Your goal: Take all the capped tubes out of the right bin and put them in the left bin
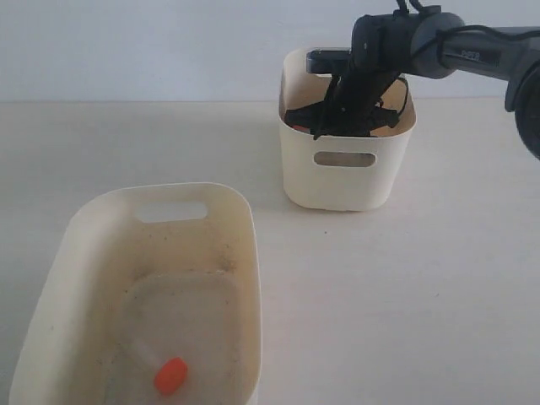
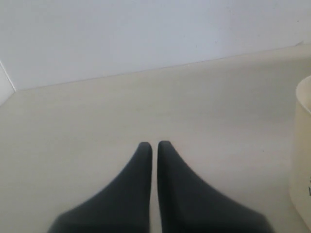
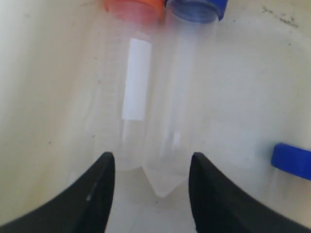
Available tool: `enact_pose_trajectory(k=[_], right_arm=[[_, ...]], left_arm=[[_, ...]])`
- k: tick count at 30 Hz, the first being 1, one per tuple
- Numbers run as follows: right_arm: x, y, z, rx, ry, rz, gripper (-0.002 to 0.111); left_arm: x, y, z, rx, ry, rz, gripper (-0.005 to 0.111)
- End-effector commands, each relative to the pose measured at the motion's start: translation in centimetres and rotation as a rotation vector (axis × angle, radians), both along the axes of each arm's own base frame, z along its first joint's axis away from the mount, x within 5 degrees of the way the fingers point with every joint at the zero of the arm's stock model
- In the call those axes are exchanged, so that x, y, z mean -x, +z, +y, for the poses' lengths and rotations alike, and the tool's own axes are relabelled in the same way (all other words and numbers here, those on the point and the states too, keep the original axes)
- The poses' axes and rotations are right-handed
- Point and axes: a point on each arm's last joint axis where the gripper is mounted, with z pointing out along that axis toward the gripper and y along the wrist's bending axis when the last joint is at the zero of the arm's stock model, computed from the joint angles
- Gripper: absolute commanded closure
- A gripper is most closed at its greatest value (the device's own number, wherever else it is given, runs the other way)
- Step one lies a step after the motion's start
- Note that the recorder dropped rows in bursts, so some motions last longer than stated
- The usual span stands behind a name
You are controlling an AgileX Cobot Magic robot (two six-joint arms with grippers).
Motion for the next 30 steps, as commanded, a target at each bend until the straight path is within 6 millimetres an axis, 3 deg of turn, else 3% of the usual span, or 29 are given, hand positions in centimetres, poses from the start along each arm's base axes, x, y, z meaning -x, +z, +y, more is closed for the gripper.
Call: enact_pose_trajectory(k=[1,4,8,14,23,30], right_arm=[[-0.2,-1.4,-0.7,0.056,0.01,0.016,0.063],[-0.2,-1.9,-0.7,0.06,0.011,0.026,0.071],[-0.2,-2.1,-0.8,0.073,0.018,0.031,0.106],[-0.1,-0.5,-0.9,0.066,-0.005,0.008,0.108],[0.6,7.9,-1.2,0.039,-0.01,-0.167,0.108],[3.6,16.5,-1.9,0.024,-0.002,-0.282,0.108]], left_arm=[[0.0,0.3,0.0,0.013,0.001,-0.021,0.102],[0.0,0.3,0.0,0.013,0.001,-0.021,0.102],[0.0,0.3,0.0,0.013,0.001,-0.021,0.102],[0.0,0.3,0.0,0.013,0.001,-0.021,0.102],[0.0,0.3,0.0,0.013,0.001,-0.021,0.102],[0.0,0.3,0.0,0.013,0.001,-0.021,0.102]])
